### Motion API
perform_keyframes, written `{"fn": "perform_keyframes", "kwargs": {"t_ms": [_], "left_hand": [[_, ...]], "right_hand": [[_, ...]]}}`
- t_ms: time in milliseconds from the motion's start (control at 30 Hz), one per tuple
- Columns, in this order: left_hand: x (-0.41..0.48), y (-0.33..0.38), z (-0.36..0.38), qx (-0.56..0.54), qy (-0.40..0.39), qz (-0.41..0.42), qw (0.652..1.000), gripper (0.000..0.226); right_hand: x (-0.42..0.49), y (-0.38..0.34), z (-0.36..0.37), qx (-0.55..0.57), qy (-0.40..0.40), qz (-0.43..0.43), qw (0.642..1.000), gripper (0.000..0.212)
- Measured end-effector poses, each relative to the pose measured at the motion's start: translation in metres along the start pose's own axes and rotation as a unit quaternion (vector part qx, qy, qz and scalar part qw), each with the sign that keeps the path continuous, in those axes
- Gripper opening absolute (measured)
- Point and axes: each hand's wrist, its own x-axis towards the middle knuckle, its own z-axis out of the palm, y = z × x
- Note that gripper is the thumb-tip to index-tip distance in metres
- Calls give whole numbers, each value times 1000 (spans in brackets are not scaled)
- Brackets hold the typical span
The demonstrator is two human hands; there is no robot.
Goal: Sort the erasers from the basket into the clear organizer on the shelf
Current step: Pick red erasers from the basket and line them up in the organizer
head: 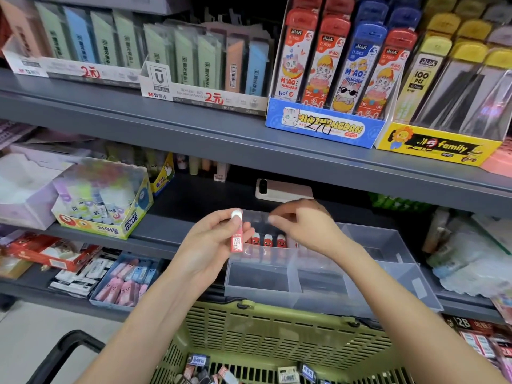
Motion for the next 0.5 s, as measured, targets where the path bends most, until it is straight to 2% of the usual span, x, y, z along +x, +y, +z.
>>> {"fn": "perform_keyframes", "kwargs": {"t_ms": [67,133,267,333,367,400,467,500], "left_hand": [[2,-1,4,28,-4,13,1000,21],[4,-2,10,93,-27,36,995,32],[10,2,17,210,-54,63,974,40],[17,2,16,302,-52,90,948,30],[20,2,13,391,-43,135,909,21],[23,2,9,505,-39,198,839,15],[28,0,1,667,-82,302,676,30],[31,-1,-3,713,-123,312,616,41]], "right_hand": [[-11,-17,-5,228,-20,12,973,16],[-18,-27,-3,338,-38,10,940,29],[-18,-23,-5,416,-36,16,908,35],[-14,-13,-8,398,-6,34,917,31],[-11,-6,-8,365,19,52,929,30],[-8,1,-8,327,38,74,941,30],[-2,14,-5,261,40,111,958,28],[1,18,-3,234,27,120,964,27]]}}
